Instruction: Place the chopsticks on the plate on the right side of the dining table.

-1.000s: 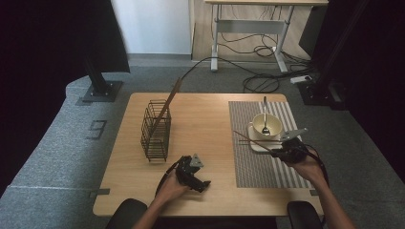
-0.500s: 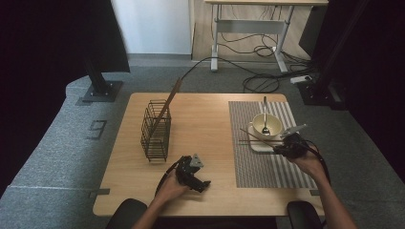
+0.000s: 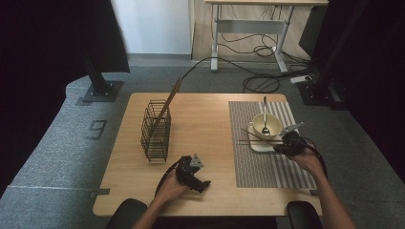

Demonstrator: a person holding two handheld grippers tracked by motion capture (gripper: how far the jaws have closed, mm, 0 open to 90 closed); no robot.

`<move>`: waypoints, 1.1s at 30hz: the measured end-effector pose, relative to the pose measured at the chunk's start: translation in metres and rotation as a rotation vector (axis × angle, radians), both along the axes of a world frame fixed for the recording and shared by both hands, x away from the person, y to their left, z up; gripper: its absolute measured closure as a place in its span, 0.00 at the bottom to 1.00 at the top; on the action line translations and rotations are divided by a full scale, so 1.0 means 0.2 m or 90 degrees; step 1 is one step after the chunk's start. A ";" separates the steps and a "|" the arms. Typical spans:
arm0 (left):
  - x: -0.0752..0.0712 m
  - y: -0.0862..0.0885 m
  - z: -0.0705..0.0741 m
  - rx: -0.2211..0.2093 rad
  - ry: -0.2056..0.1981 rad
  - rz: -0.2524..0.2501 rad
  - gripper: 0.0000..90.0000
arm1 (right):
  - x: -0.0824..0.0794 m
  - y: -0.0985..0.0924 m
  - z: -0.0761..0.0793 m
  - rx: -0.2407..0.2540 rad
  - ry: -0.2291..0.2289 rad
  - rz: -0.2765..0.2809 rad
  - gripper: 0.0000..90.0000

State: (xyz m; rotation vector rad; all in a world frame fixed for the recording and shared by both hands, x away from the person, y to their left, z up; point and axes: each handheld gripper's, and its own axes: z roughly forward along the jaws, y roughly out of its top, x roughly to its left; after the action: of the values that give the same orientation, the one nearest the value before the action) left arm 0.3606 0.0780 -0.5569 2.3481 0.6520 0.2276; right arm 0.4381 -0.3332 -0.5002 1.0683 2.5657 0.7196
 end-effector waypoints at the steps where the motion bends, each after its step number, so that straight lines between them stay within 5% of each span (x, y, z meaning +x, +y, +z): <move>1: 0.00 0.00 0.00 0.000 0.000 0.000 0.00 | 0.00 0.00 0.00 -0.001 0.000 0.002 0.92; 33: 0.00 0.00 0.00 0.000 0.000 0.000 0.00 | 0.08 -0.10 -0.05 -0.011 -0.003 -0.046 0.71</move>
State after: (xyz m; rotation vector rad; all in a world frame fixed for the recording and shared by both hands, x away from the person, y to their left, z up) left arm 0.3605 0.0780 -0.5569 2.3479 0.6520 0.2280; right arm 0.4532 -0.3535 -0.5103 1.1454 2.5105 0.6812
